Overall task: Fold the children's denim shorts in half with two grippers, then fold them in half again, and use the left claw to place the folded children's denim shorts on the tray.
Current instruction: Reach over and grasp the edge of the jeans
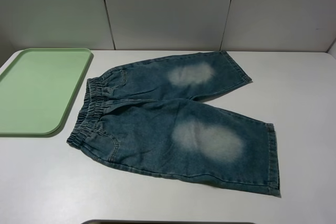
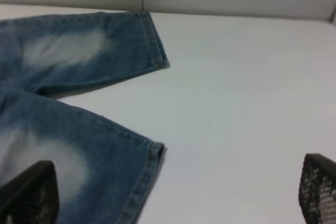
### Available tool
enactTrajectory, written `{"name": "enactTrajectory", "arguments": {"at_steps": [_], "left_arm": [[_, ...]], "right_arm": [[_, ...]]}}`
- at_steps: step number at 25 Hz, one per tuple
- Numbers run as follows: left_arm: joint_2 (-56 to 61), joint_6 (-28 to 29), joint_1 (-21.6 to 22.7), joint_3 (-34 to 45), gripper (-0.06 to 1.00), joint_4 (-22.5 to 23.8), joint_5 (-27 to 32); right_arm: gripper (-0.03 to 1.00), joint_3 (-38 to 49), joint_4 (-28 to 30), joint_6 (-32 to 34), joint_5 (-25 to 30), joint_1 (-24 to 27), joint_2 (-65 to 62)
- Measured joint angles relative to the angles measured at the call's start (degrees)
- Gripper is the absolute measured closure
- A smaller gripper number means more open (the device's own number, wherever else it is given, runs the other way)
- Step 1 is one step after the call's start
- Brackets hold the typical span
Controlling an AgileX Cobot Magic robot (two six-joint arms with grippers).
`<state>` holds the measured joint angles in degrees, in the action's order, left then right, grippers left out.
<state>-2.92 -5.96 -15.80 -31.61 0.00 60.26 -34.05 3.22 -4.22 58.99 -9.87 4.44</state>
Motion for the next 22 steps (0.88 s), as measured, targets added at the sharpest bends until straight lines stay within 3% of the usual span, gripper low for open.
{"name": "enactTrajectory", "arguments": {"at_steps": [8,11,12,17,22], "left_arm": [[-17.1,-15.0,-6.0,-8.1,-0.01,0.0,-0.5],[-21.5,-17.7,-8.5,-9.6,-0.01,0.0,-1.2],[-25.3,-20.4,-10.8,-10.5,-0.01,1.4,-2.6],[-35.8,-26.1,-16.4,-10.8,-0.01,6.9,-5.9],[-45.5,-30.1,-18.2,-10.8,-0.01,10.9,-9.2]], "right_arm": [[0.27,-4.8,-0.6,-9.5,-1.1,-8.3,17.2],[0.27,-5.0,0.0,-12.4,-2.5,-12.9,23.2],[0.27,-5.0,0.5,-13.1,-2.6,-14.7,25.2],[0.27,-5.0,6.8,-16.1,-2.8,-23.7,34.1],[0.27,-3.4,16.2,-16.4,-3.9,-32.1,42.6]]}}
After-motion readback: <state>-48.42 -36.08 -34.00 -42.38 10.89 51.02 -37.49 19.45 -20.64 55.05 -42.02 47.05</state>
